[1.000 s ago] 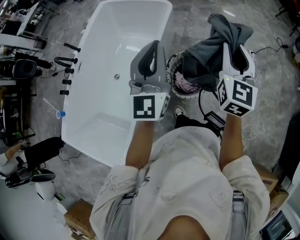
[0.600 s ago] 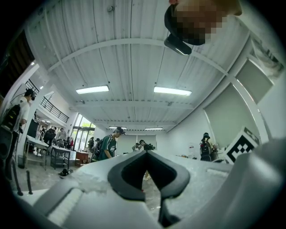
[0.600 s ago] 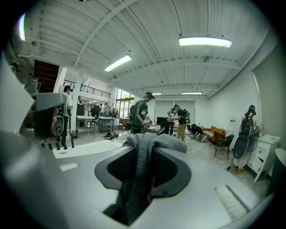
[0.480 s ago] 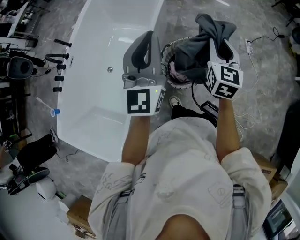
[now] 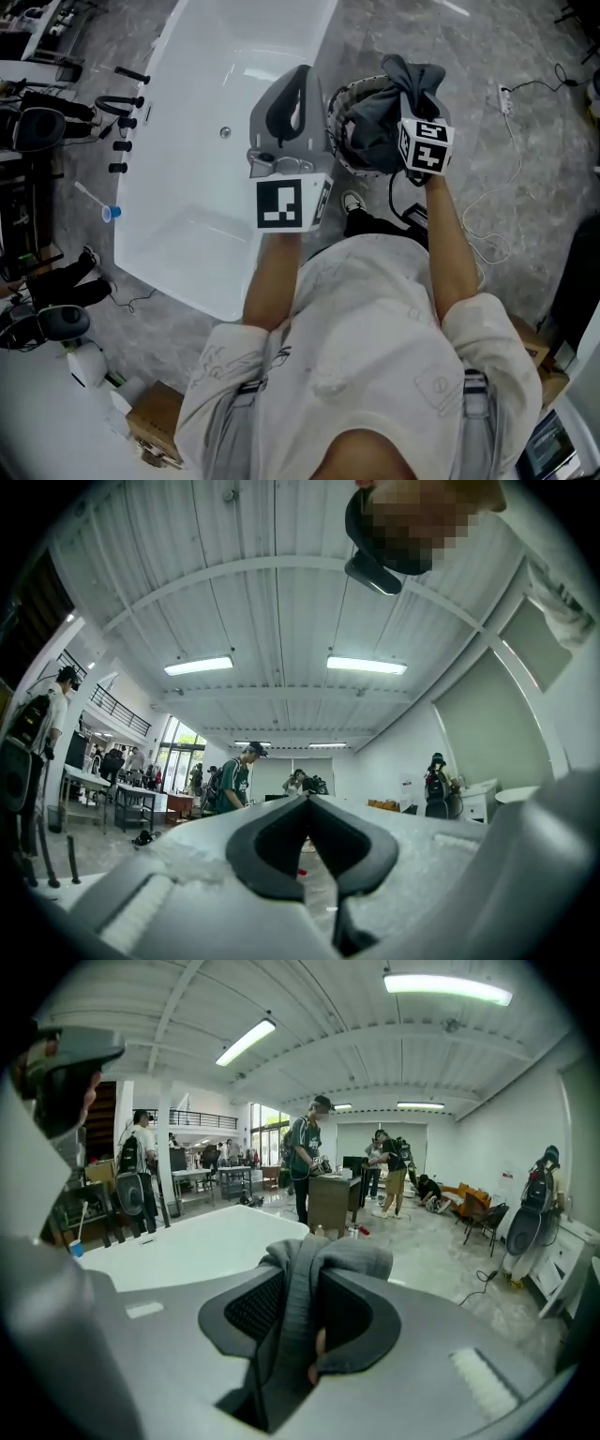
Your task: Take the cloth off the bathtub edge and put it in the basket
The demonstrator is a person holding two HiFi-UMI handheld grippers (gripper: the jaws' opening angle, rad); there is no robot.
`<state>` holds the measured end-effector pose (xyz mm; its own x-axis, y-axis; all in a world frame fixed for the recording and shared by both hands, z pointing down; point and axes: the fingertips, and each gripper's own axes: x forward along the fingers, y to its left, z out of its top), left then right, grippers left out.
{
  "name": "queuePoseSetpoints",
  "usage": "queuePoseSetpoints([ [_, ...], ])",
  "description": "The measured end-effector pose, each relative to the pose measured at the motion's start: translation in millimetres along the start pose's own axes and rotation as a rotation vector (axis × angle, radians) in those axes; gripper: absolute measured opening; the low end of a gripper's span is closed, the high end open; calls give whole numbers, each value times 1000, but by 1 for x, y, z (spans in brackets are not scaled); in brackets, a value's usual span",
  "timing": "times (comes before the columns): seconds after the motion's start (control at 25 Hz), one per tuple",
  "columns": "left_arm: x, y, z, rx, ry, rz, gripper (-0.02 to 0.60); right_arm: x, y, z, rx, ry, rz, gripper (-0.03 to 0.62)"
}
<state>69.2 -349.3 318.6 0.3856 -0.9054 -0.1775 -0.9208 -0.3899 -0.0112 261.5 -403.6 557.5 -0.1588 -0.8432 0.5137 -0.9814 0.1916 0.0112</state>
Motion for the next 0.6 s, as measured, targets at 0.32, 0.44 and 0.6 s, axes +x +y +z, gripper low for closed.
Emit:
queuePoseSetpoints([
  [0.32,-1,2,-2,4,9,7,-2,54,7,-62,4,189,32,117],
  [0.44,-1,2,-5,8,18,12,-2,68,7,-92,15,273,32,117],
  [0.6,-2,3,-8,20,35,18,-2,75,7,-129,32,396,32,117],
])
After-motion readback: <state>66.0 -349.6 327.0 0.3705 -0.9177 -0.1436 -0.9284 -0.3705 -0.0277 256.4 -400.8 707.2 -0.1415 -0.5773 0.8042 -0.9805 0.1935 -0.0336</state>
